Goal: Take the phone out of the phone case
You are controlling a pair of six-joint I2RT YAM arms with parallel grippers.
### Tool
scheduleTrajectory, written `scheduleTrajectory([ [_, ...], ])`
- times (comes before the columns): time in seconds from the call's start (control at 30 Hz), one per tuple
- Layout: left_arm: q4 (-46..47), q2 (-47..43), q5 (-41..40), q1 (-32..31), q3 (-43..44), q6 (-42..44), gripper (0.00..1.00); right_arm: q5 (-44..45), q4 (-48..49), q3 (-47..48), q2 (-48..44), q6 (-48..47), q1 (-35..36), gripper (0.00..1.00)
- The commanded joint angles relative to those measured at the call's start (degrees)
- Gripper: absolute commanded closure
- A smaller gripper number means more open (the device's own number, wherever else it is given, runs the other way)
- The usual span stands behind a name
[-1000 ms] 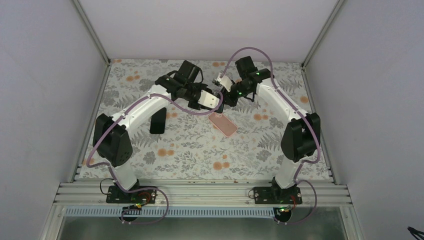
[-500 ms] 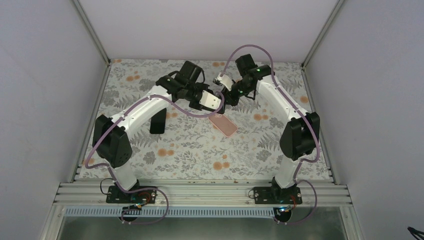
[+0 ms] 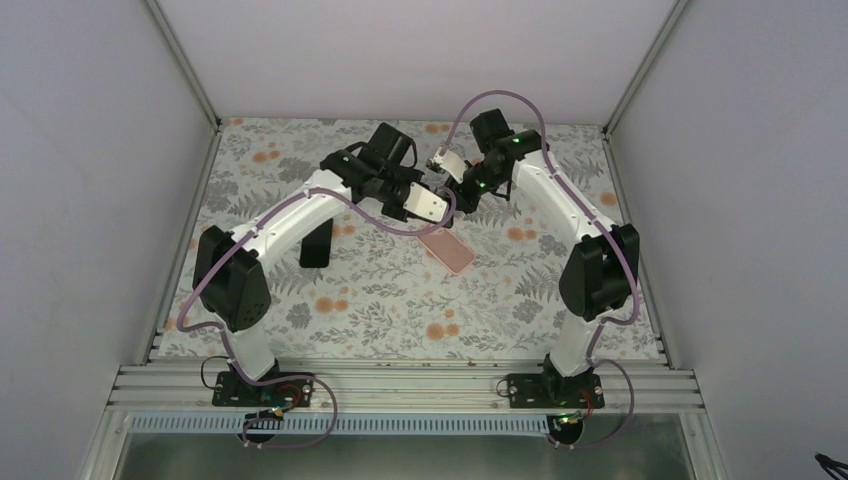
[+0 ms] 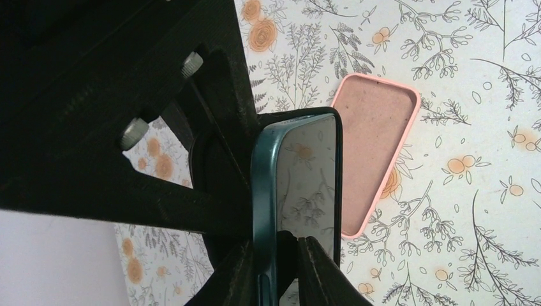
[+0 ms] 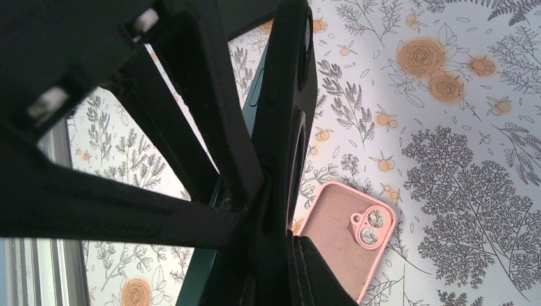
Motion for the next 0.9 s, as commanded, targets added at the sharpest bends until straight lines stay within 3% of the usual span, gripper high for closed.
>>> scheduleTrajectory([
  [0.0, -8.0, 6.6, -8.9, 0.0, -4.0, 0.7, 0.82, -22.0, 4.6, 4.6, -5.9, 1.0, 2.4, 0.96],
  [0.13, -7.9, 7.2, -8.9, -0.8, -3.4, -0.3, 0.82, -23.2, 4.4, 5.2, -5.3, 1.5, 2.4, 0.97],
  [0.23, -7.7, 7.4, -8.4, -1.5, -2.9, -0.7, 0.73, -24.3, 4.3, 5.4, -4.9, 1.7, 2.3, 0.97],
  [0.33, -7.5, 8.2, -8.7, -2.0, -2.7, -0.9, 0.71, -26.2, 3.0, 6.3, -4.5, 1.3, 2.4, 0.97],
  [0.63, -11.2, 11.8, -9.0, -2.8, 0.7, -1.5, 0.78, -27.1, 2.0, 6.7, -5.2, 0.4, 2.5, 0.97],
  [0.87, -12.6, 11.6, -10.0, -4.2, -1.8, 0.2, 0.79, -26.2, 2.4, 7.4, -5.8, 0.7, 2.4, 0.97],
])
